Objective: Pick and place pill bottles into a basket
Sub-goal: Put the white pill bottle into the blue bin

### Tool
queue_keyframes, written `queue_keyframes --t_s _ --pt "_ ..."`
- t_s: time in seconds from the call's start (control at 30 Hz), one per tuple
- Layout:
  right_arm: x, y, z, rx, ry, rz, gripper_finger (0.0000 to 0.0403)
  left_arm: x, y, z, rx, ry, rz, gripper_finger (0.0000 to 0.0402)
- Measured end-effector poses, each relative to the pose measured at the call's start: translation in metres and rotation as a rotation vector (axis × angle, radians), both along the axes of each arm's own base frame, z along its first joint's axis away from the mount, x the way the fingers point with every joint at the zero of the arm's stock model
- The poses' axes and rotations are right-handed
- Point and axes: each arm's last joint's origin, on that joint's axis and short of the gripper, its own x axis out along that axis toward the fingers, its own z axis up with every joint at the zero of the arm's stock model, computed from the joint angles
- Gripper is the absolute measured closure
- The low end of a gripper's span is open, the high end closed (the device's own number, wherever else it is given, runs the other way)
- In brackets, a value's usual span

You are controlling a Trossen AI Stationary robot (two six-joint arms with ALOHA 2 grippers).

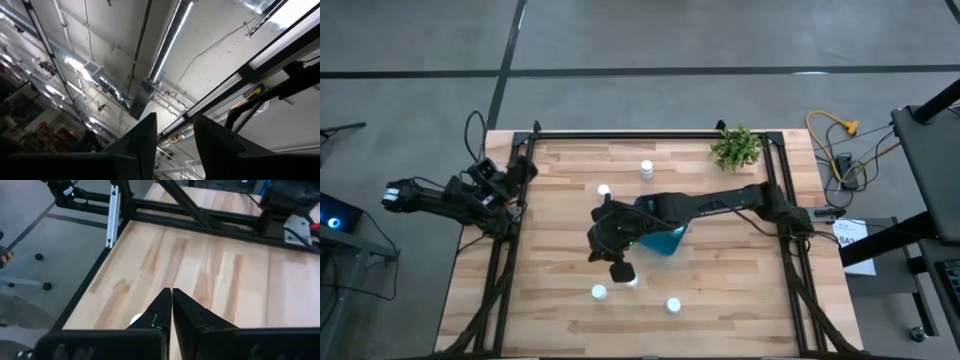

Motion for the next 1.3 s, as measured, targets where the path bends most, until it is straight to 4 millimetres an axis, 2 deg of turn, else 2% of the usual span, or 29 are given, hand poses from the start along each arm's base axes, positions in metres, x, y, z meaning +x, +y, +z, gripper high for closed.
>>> queue_keyframes --t_s 0.17,0.4,0.77,1.0,1.3 --pt "-0.016 -0.004 0.015 -0.021 0.008 -0.049 0.0394 0.004 -0.002 -0.002 0.017 0.021 -0.041 0.0289" --pt "-0.044 -0.009 0.021 -0.012 0.046 -0.126 0.0394 0.004 -0.003 0.002 0.024 -0.003 -0.083 0.0289" --pt "-0.116 -0.013 0.029 0.015 0.075 -0.216 0.0394 0.014 -0.005 0.015 0.051 0.010 -0.104 0.0289" --pt "-0.150 -0.008 0.028 0.034 0.096 -0.170 0.0394 0.019 -0.006 0.016 0.018 0.023 -0.146 0.0289" --pt "-0.173 0.003 0.039 0.068 0.090 -0.079 0.0394 0.034 -0.010 0.006 0.002 0.128 -0.194 0.0289"
